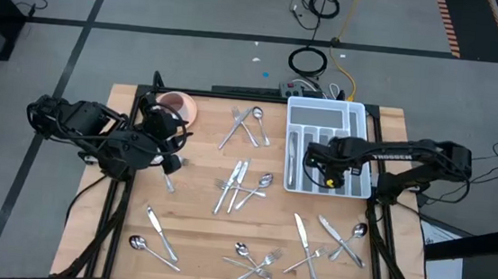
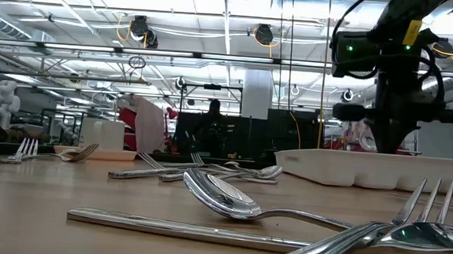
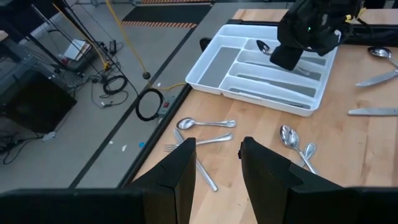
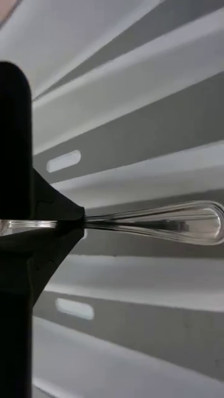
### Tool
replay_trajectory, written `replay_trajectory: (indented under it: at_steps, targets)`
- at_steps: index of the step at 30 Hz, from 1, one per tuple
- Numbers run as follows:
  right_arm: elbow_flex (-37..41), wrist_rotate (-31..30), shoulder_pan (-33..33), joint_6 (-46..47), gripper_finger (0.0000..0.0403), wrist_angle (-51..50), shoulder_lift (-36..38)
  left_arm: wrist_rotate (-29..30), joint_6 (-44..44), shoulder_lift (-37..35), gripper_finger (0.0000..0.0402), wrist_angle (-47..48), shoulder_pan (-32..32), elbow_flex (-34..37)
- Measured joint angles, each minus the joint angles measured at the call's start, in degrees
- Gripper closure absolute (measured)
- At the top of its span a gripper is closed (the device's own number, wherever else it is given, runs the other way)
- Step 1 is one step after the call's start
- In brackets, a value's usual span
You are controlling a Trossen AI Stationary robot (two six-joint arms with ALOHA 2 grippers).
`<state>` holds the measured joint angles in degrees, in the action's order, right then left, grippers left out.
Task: Sort silverware
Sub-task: Put the silver spoon into the white cutlery tray, then put the silver fork into the white cutlery tray
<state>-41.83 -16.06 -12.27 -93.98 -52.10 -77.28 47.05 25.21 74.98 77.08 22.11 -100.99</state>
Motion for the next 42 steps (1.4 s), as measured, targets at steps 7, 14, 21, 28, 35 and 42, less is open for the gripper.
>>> replay_trajectory:
  at_steps: [7, 14, 21, 28, 35, 42]
  targets:
    - [2.17, 3.87, -0.06, -0.35, 0.0402, 3.97, 0.0, 0.19, -0.04, 0.0, 0.0269, 0.0, 0.0, 0.0]
    - [3.01, 5.4, -0.08, 1.13, 0.0402, 6.92, 0.0, 0.19, -0.04, 0.0, 0.0269, 0.26, 0.0, 0.0]
    - [3.01, 6.02, -0.11, 5.08, 0.0369, 7.97, 0.0, 0.21, -0.06, 0.0, 0.0269, 1.72, 0.0, 0.0]
    - [3.01, 5.27, -0.15, 9.45, 0.0326, 7.85, 0.0, 0.41, -0.13, 0.0, 0.0269, 1.93, 0.0, 0.0]
    - [-1.09, -4.65, -1.32, 19.52, 0.0315, 6.66, 1.64, 0.41, -0.6, 0.0, 0.0269, 1.95, 0.0, 0.0]
    - [-14.08, -3.23, -0.88, 48.09, 0.0319, 3.51, 6.81, 0.4, 0.09, 0.0, 0.0269, 1.75, 0.0, 0.0]
